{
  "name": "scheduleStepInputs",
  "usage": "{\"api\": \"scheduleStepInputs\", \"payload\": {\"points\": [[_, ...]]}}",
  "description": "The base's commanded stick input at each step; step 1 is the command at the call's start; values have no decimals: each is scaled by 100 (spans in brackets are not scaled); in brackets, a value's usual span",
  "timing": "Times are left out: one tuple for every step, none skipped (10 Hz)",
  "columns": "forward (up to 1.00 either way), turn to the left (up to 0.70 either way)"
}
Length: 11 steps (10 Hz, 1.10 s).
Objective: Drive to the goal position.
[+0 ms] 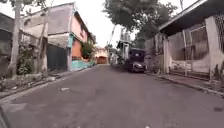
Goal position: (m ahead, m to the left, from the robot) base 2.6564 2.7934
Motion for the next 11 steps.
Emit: {"api": "scheduleStepInputs", "payload": {"points": [[70,9],[70,12],[70,6],[70,0],[70,0],[70,0],[70,0],[70,0],[70,0],[70,0],[70,0]]}}
